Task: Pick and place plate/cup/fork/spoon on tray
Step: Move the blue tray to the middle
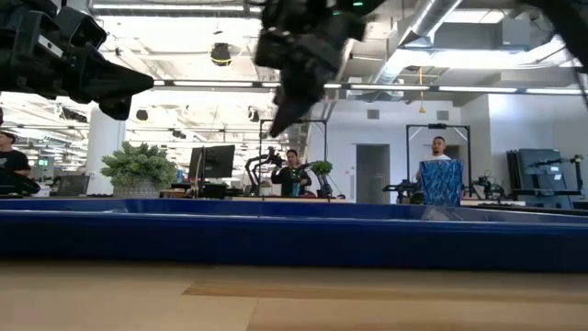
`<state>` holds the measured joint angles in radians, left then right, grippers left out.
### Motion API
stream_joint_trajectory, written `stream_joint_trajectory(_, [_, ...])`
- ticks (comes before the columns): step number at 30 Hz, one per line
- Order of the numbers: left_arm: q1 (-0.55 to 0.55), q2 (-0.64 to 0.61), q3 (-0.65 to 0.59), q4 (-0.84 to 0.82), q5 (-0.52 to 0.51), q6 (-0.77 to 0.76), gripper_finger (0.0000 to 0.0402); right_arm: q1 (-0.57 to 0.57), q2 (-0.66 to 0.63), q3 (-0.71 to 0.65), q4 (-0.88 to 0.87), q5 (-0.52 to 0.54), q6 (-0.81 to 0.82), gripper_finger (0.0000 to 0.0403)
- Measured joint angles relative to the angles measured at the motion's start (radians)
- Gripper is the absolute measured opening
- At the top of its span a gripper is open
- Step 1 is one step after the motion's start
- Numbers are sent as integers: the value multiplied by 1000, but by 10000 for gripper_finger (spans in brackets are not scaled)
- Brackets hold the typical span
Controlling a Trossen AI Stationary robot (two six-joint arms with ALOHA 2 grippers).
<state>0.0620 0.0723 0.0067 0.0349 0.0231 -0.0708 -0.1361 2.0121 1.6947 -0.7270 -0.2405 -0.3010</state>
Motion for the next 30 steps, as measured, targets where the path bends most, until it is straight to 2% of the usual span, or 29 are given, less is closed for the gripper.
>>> stream_joint_trajectory(6, [-27,15,0,0,1,-46,0,52,-211,-463,448,22,183,5])
stream_joint_trajectory(9, [-37,51,0,2,2,-55,0,80,-286,-618,571,40,298,9])
stream_joint_trajectory(12, [-43,97,0,15,-1,-38,0,119,-322,-730,639,126,367,9])
stream_joint_trajectory(16, [-52,169,0,95,-1,-22,0,154,-316,-803,671,170,441,5])
stream_joint_trajectory(22, [-70,270,0,198,-2,-19,0,174,-248,-834,665,177,484,7])
stream_joint_trajectory(30, [-71,383,20,210,-4,-3,0,139,-248,-830,597,184,485,7])
